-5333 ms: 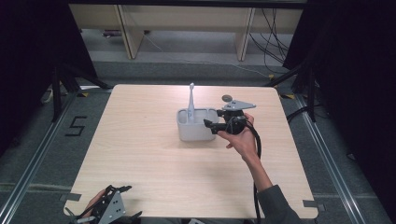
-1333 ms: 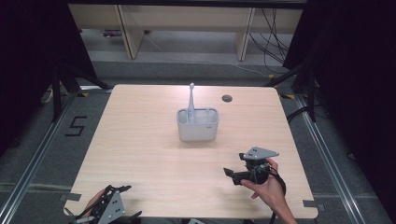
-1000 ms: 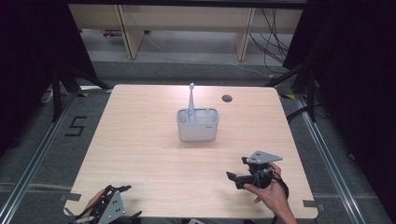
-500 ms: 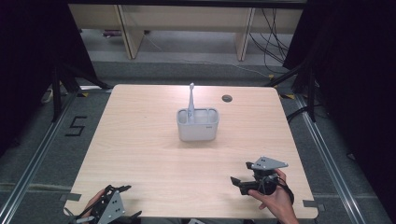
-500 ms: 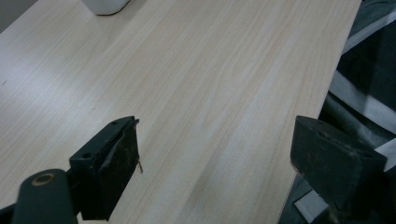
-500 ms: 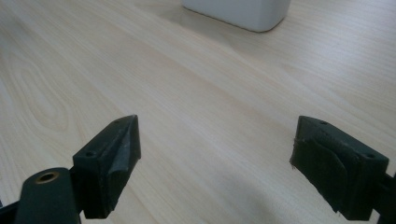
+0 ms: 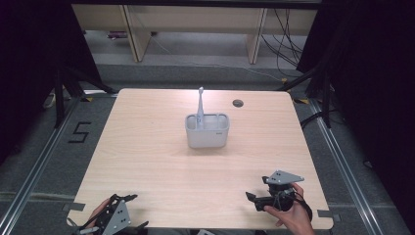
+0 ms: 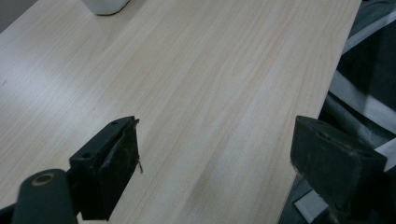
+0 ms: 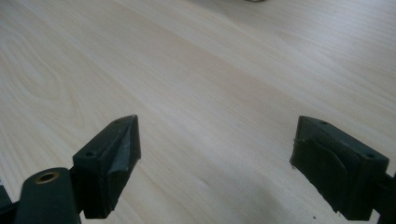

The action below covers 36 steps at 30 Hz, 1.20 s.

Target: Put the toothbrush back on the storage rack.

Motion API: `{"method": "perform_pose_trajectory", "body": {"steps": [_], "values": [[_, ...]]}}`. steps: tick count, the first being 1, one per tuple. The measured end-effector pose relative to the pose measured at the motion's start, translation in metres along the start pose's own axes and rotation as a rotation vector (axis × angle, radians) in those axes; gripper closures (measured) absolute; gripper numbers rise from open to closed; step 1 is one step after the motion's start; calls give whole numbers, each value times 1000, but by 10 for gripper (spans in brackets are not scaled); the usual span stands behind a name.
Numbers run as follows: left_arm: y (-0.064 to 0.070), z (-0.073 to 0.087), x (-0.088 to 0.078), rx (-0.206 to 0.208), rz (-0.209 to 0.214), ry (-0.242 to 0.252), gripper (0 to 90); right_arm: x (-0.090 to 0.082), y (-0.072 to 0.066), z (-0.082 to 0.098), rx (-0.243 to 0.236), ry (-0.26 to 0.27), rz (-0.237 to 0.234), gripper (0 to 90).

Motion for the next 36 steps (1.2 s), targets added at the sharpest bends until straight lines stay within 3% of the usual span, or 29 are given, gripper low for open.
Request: {"method": "perform_pose_trajectory", "body": {"steps": [1, 2, 4, 5, 10, 14, 17, 19, 21, 25, 26, 30, 31, 32, 33, 36], "values": [[1, -1, 1, -9, 0, 12, 149, -1, -2, 2, 23, -20, -6, 162], [0, 0, 0, -1, 4, 8, 149, -1, 1, 3, -16, -10, 0, 162], [1, -1, 1, -11, 3, 19, 149, -2, 2, 5, -31, -11, 13, 163], [1, -1, 1, -12, 3, 20, 149, -2, 1, 6, -12, -23, 9, 162], [0, 0, 0, 0, 3, 5, 149, -3, 2, 9, -43, -14, 5, 162], [1, -1, 1, -11, 3, 19, 149, -6, 2, 12, -29, -20, 15, 162], [0, 0, 0, 1, 2, 5, 149, -6, 2, 15, -48, -22, 18, 162], [0, 0, 0, 1, 2, 5, 149, -7, 0, 18, -24, -43, 16, 162], [0, 0, -1, 2, 0, 0, 149, -6, 2, 19, -55, -32, 19, 162], [0, -1, 0, 0, -3, 14, 149, -9, 1, 22, -42, -51, 18, 162], [0, -1, 0, 0, -4, 14, 149, -8, 2, 22, -65, -37, 25, 162], [0, -1, 0, 0, -3, 14, 149, -11, 2, 25, -52, -62, 32, 162], [0, -1, 0, -1, -4, 15, 149, -12, -1, 27, -15, -83, 26, 163], [0, -1, 0, -1, -4, 14, 149, -12, 1, 27, -42, -76, 23, 163], [0, -1, 0, 0, -4, 15, 149, -13, 1, 28, -30, -85, 27, 162], [0, -1, 0, -8, -5, 24, 149, -11, 4, 27, -59, -50, 39, 163]]}}
Point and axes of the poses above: each handheld gripper's, and its own axes: x roughly forward along the jaws, z roughly out of its underside, y roughly to its right, the point moved 7 cm from there along x, roughly forward along the jaws, and after that the axes turned 12 degrees about z, right-handed, at the moved point
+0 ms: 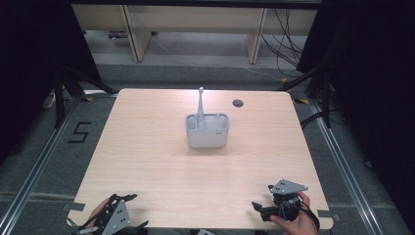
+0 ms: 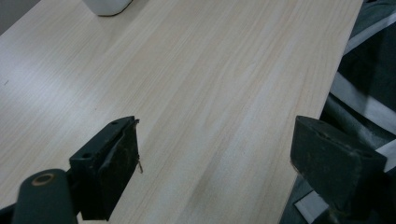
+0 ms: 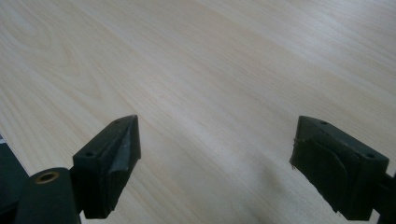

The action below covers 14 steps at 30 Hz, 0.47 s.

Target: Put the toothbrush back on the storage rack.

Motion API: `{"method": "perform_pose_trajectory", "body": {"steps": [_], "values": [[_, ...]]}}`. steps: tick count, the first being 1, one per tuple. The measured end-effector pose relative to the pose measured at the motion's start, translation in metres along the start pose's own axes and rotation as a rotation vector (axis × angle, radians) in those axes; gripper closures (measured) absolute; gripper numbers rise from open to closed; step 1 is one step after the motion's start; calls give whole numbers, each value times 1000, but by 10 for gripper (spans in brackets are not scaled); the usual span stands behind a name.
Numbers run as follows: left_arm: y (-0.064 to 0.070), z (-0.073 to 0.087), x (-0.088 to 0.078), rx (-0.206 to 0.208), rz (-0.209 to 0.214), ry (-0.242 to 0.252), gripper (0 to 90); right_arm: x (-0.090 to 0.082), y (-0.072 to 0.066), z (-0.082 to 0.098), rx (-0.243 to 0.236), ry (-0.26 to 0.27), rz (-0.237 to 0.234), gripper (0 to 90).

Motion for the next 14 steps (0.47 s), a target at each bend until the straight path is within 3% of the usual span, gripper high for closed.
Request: {"method": "perform_pose_trajectory", "body": {"steps": [4, 6, 8, 9, 14], "values": [[0, 0, 0, 2, 0, 0, 149, 0, 2, 1, -25, 2, -5, 163], [0, 0, 0, 2, 0, 1, 149, -2, -2, 3, 20, -34, -7, 163], [0, 0, 0, 0, 0, 0, 149, -2, 0, 3, -1, -27, 1, 163], [0, 0, 0, 0, 0, 0, 149, -2, -2, 4, 22, -31, 1, 163], [0, 0, 0, -1, -2, 4, 149, -1, 2, 3, -14, -14, 6, 163]]}}
Point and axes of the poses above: each handheld gripper's, and its own axes: x roughly forward along the jaws, z roughly out of its underside, y roughly to its right, the point moved 7 cm from there along x, roughly forward along the jaws, and after that the axes turned 12 degrees about z, right-handed, at the moved point
